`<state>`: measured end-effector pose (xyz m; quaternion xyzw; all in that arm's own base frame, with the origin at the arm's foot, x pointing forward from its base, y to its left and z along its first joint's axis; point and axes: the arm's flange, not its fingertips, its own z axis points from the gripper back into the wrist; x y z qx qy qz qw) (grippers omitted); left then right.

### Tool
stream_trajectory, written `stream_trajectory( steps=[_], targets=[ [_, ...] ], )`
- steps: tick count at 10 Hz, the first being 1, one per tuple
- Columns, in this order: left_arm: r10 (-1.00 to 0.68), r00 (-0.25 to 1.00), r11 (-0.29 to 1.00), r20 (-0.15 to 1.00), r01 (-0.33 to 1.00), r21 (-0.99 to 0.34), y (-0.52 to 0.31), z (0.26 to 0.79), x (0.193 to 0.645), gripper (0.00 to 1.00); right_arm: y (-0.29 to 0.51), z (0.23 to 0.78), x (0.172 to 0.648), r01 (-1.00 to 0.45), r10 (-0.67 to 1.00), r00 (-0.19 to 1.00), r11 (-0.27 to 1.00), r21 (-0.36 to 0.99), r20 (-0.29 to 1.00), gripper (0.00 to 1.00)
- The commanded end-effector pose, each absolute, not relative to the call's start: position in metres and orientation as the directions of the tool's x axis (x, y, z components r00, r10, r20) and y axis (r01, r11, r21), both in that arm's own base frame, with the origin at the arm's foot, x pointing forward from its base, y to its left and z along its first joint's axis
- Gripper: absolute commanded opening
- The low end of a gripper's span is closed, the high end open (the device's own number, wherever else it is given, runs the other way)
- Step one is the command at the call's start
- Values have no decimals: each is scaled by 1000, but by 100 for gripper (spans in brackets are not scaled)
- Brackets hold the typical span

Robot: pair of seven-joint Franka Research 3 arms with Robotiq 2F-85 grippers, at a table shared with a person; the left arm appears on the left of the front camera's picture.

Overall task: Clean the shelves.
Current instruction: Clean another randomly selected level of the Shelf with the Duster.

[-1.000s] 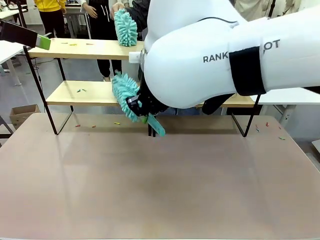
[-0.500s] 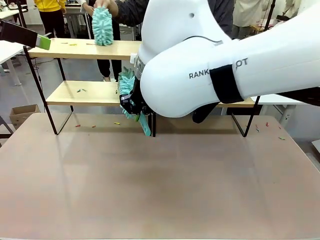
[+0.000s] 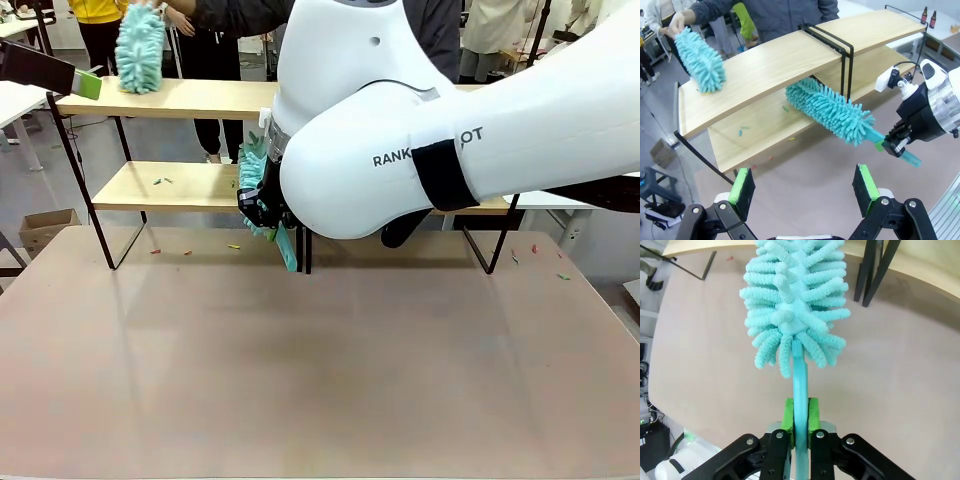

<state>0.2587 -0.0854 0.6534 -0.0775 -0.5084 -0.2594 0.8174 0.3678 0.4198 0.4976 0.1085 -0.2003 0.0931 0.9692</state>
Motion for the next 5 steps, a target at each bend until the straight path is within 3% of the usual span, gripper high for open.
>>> stream_trajectory(
  steps=[1, 5],
  targets=[
    [-344, 348, 853, 872, 504, 135, -85, 653, 259, 100, 419, 499, 367, -226, 137, 903, 958, 178, 407, 12],
    [-344, 348, 853, 872, 504, 135, -85, 653, 259, 100, 435, 497, 380, -202, 105, 897, 962, 186, 430, 12]
  ],
)
